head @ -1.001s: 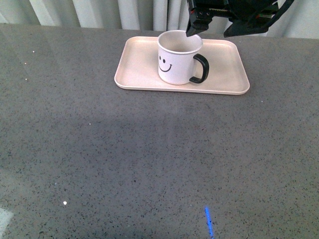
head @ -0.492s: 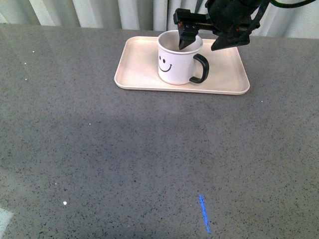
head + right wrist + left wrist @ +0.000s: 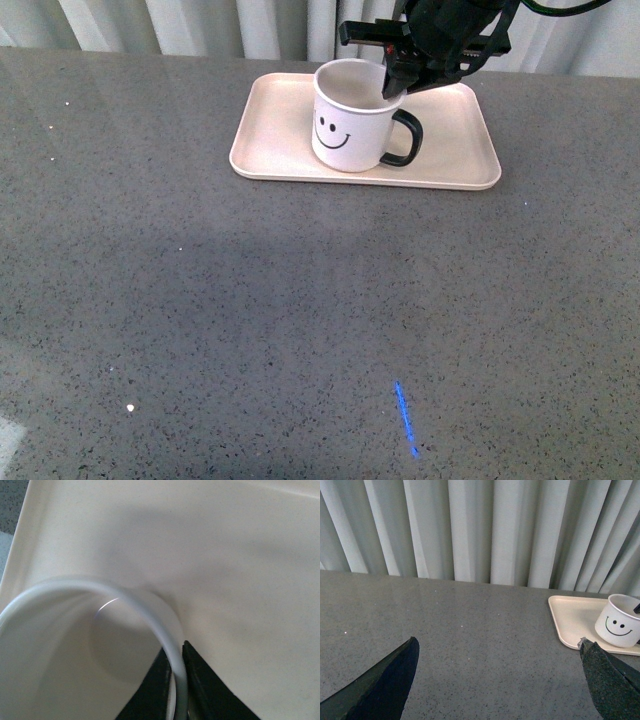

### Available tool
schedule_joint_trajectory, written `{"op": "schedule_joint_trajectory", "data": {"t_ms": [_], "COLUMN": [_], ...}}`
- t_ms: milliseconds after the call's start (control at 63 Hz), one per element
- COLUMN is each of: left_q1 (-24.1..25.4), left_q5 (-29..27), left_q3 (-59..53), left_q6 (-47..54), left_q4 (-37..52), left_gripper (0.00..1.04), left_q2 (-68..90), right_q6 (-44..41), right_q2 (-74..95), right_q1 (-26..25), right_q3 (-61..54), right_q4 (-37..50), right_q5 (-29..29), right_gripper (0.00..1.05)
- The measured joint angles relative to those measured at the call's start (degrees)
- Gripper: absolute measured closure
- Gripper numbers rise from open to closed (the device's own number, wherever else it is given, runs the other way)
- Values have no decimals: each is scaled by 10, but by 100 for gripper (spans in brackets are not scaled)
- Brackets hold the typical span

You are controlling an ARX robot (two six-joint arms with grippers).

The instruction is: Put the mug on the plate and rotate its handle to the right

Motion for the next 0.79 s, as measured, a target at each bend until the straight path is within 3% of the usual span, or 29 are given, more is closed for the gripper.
{"op": "schedule_joint_trajectory", "data": {"t_ms": [207, 397, 635, 794], "left_q1": [0, 0, 0, 0], "left_q5": [0, 0, 0, 0], "left_q3": [0, 0, 0, 0], "left_q6": [0, 0, 0, 0], "left_q4": [0, 0, 0, 0], "left_gripper": [9, 9, 9, 9], "left_q2": [0, 0, 0, 0], "right_q6": [-25, -82, -236, -317], "right_q2": [3, 11, 42, 47], "right_q1": [-7, -24, -57, -53], "right_q3": [43, 99, 147, 155], "right_q4": [-36, -73, -123, -133], "right_q5": [-2, -38, -100, -122], "right_gripper": [103, 103, 103, 103]}}
